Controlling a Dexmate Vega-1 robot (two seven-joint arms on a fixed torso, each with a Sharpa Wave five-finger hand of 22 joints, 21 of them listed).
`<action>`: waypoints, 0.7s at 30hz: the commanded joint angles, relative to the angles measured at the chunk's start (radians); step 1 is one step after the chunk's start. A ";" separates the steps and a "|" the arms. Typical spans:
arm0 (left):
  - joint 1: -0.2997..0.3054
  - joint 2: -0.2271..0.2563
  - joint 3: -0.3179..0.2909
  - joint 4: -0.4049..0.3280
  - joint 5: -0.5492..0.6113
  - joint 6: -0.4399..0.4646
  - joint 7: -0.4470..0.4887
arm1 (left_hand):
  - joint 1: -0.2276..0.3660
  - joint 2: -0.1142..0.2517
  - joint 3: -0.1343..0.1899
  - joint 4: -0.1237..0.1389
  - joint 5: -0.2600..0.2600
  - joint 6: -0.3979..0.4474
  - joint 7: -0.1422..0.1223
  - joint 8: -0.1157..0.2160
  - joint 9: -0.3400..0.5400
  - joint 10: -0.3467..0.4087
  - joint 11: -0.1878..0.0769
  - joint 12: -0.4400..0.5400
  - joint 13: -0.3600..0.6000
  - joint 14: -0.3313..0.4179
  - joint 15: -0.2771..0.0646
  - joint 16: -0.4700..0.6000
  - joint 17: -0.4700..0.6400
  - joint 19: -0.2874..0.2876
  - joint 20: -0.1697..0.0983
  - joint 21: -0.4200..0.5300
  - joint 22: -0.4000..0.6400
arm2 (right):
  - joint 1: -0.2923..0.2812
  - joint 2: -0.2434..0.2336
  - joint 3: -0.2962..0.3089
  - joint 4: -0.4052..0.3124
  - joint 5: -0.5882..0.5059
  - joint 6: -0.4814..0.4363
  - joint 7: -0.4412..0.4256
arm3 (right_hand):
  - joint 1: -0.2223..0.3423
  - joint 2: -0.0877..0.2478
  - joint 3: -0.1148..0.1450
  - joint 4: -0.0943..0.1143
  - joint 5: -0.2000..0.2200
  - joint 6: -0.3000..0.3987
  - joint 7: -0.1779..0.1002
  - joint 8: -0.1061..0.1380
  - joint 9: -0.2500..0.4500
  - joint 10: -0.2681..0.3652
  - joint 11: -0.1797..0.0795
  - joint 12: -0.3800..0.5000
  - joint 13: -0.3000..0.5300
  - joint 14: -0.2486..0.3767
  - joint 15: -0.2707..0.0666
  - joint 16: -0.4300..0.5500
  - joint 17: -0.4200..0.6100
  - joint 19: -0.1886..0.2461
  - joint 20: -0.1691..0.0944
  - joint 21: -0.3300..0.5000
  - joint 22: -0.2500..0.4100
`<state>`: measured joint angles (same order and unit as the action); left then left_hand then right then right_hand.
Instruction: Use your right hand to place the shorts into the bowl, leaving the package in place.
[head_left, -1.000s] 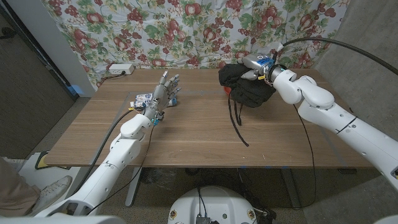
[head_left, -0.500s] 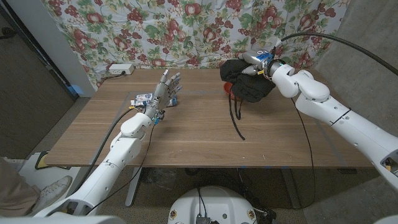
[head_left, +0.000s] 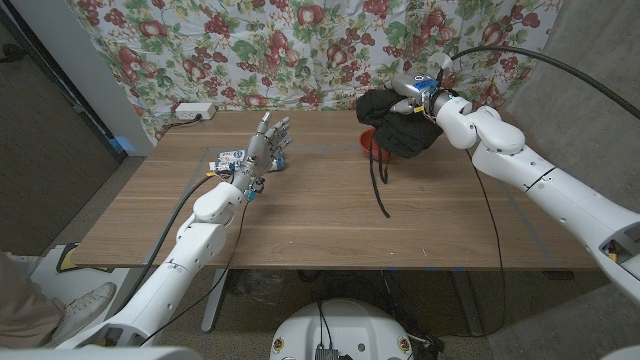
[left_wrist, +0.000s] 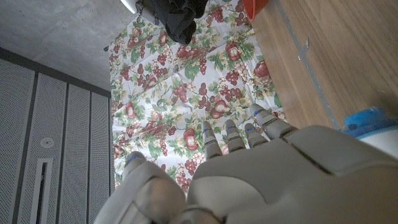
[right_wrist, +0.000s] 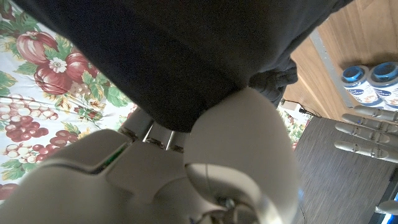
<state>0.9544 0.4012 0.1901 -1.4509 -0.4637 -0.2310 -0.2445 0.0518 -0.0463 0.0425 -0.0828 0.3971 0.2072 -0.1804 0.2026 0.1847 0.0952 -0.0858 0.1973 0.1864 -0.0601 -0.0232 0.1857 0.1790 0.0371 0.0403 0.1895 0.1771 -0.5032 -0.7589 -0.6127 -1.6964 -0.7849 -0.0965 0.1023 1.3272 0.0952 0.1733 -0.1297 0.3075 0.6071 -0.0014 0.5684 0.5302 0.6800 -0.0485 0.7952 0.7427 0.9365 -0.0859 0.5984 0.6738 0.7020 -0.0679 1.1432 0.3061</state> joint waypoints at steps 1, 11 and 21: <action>0.001 0.001 0.003 0.004 -0.007 -0.003 -0.009 | 0.005 0.004 -0.007 -0.002 0.006 0.006 -0.001 -0.003 0.004 0.010 0.001 0.008 0.003 -0.003 0.008 0.004 0.002 0.000 -0.004 0.009 0.002 | 0.061 0.028 -0.040 0.080 -0.018 0.007 -0.027 | 0.028 0.032 0.077 -0.014 -0.006 0.007 -0.002 -0.003 0.005 0.063 -0.059 -0.001 0.008 0.052 -0.149 -0.009 0.002 -0.004 -0.113 0.010 -0.003; 0.009 0.002 0.003 0.000 -0.010 0.000 -0.011 | 0.005 0.005 -0.008 -0.002 0.006 0.006 -0.001 -0.003 0.004 0.010 0.000 0.007 0.003 -0.002 0.008 0.004 0.002 0.000 -0.003 0.009 0.002 | 0.114 0.062 -0.075 0.158 -0.024 0.022 -0.049 | 0.023 0.028 0.088 -0.015 -0.011 0.009 -0.005 -0.006 0.006 0.068 -0.061 -0.008 0.010 0.054 -0.149 -0.021 0.002 -0.015 -0.111 0.018 -0.014; 0.022 0.005 -0.003 -0.009 -0.012 -0.001 -0.007 | 0.006 0.006 -0.009 -0.002 0.007 0.006 -0.001 -0.003 0.004 0.010 0.000 0.007 0.003 -0.003 0.008 0.004 0.002 0.000 -0.004 0.008 0.002 | 0.156 0.095 -0.106 0.223 -0.026 0.027 -0.078 | 0.016 0.026 0.099 -0.015 -0.017 0.013 -0.008 -0.007 0.006 0.072 -0.063 -0.010 0.017 0.052 -0.150 -0.034 0.001 -0.028 -0.106 0.021 -0.026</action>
<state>0.9649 0.4037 0.1920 -1.4504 -0.4727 -0.2347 -0.2526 0.0518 -0.0463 0.0382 -0.0786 0.3971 0.2071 -0.1805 0.2026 0.1847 0.0989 -0.0821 0.1973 0.1864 -0.0581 -0.0212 0.1857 0.1790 0.0371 0.0403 0.1895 0.1771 -0.3952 -0.6979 -0.6835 -1.5450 -0.8061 -0.0754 0.0510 1.3272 0.0952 0.1734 -0.1298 0.2925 0.6112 -0.0055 0.5597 0.5310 0.6802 -0.0488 0.7840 0.7552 0.9435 -0.0931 0.5691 0.6745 0.6811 -0.0668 1.1578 0.2818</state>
